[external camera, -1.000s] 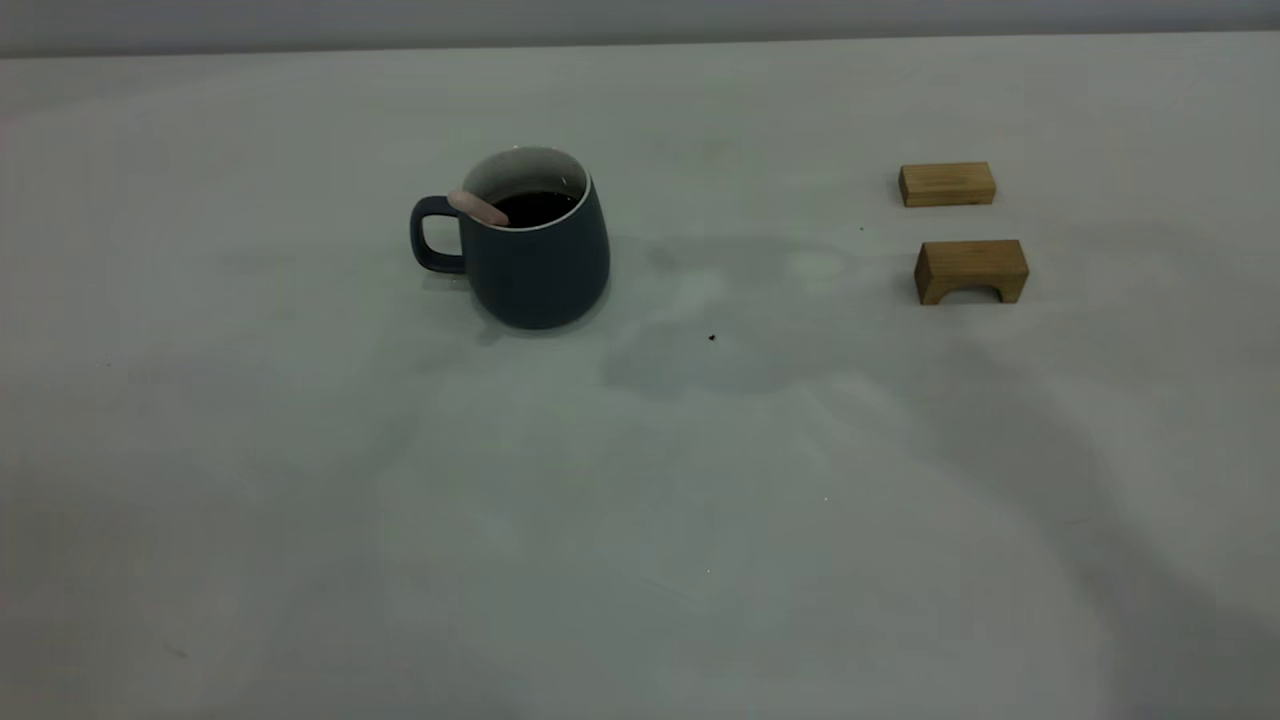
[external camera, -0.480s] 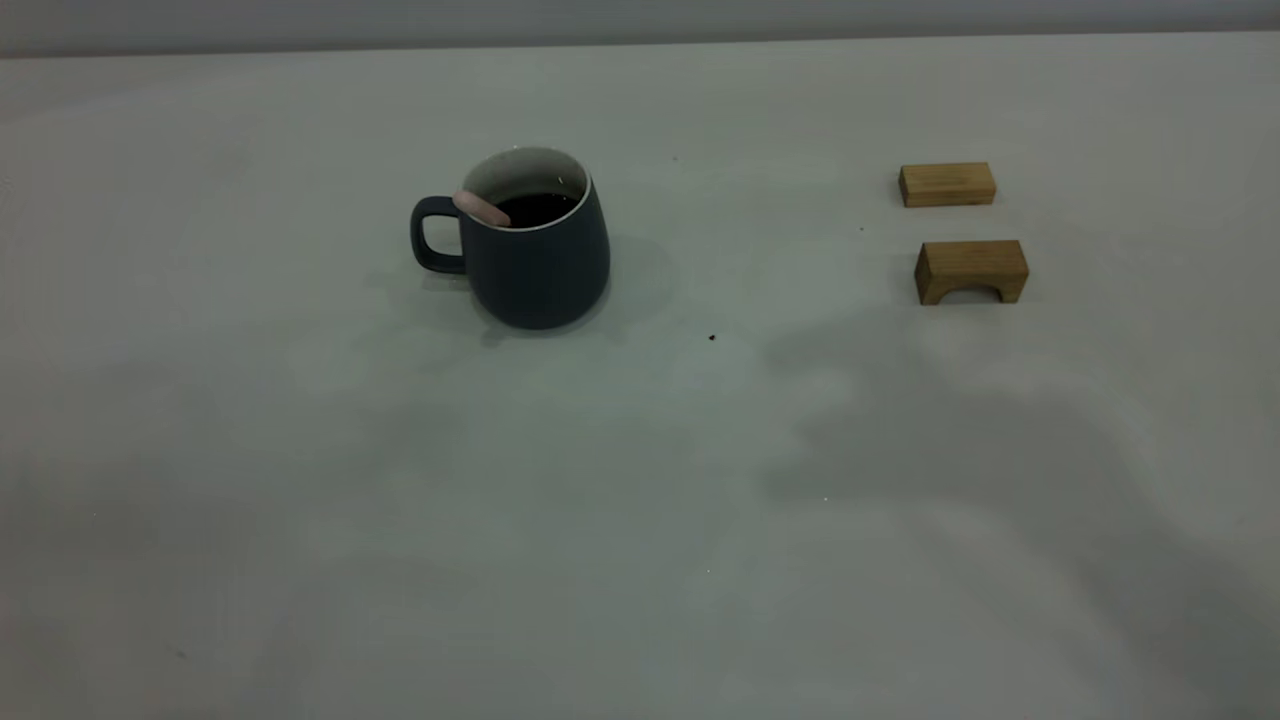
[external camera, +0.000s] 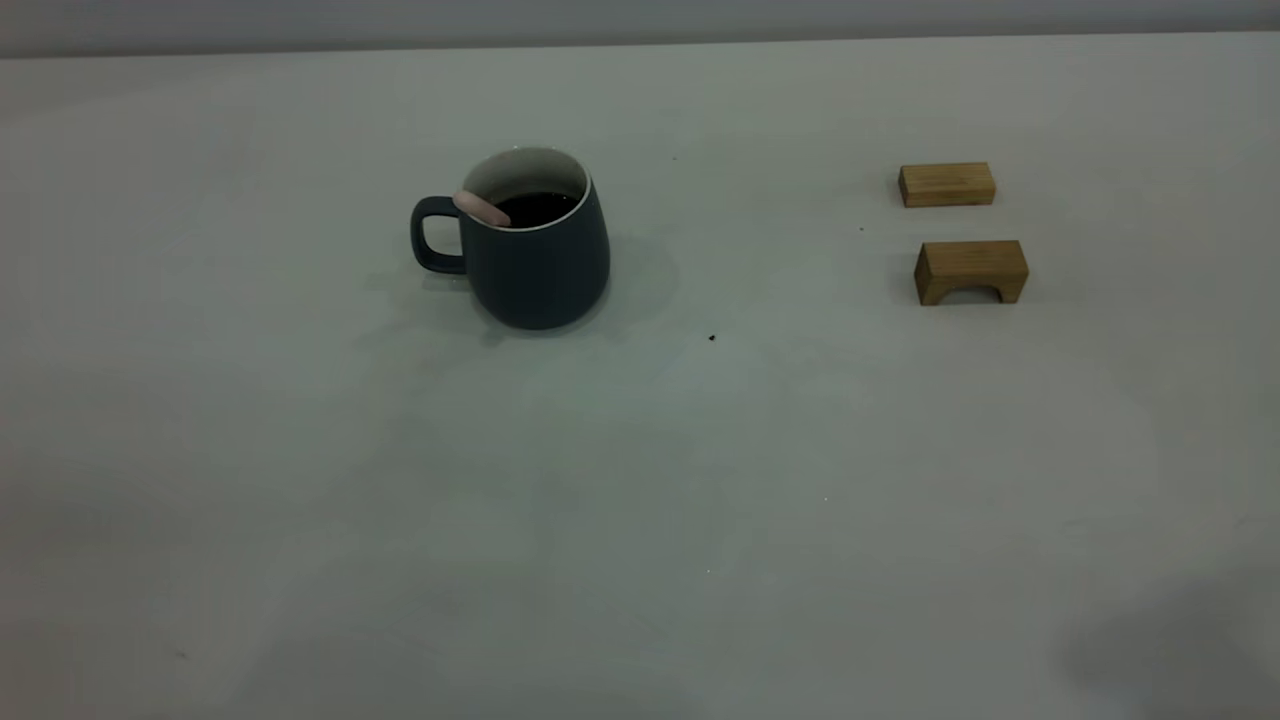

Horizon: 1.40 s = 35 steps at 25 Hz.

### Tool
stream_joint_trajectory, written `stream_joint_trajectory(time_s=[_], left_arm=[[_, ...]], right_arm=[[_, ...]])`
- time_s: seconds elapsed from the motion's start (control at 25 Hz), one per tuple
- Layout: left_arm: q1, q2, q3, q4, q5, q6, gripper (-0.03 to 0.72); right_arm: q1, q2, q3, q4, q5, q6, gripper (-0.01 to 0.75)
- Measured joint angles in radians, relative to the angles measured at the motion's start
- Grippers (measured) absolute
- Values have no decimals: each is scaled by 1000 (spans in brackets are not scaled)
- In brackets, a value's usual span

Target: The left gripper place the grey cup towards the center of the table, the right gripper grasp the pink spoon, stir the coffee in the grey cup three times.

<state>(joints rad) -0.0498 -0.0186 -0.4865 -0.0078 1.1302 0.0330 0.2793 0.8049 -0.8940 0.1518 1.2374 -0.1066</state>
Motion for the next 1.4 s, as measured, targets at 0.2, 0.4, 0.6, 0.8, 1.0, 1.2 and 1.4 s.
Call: stream_joint_trajectory(time_s=[0.2, 0.4, 0.6, 0.8, 1.0, 1.2, 1.4], left_arm=[[0, 0, 0, 0, 0, 0, 355], [0, 0, 0, 0, 0, 0, 355], [0, 0, 0, 0, 0, 0, 355], [0, 0, 0, 0, 0, 0, 355], [0, 0, 0, 0, 0, 0, 355], [0, 0, 0, 0, 0, 0, 355], [0, 0, 0, 0, 0, 0, 355]], right_arm=[[-146, -301, 130, -14, 0, -30, 219], [-180, -477, 273, -18, -15, -29, 227], [-180, -568, 378, -60, -56, -21, 231], [-185, -658, 425, -78, -100, 20, 235], [-234, -742, 425, -91, -104, 26, 236], [-270, -785, 425, -93, -104, 28, 236], [-271, -786, 425, -93, -104, 28, 236]])
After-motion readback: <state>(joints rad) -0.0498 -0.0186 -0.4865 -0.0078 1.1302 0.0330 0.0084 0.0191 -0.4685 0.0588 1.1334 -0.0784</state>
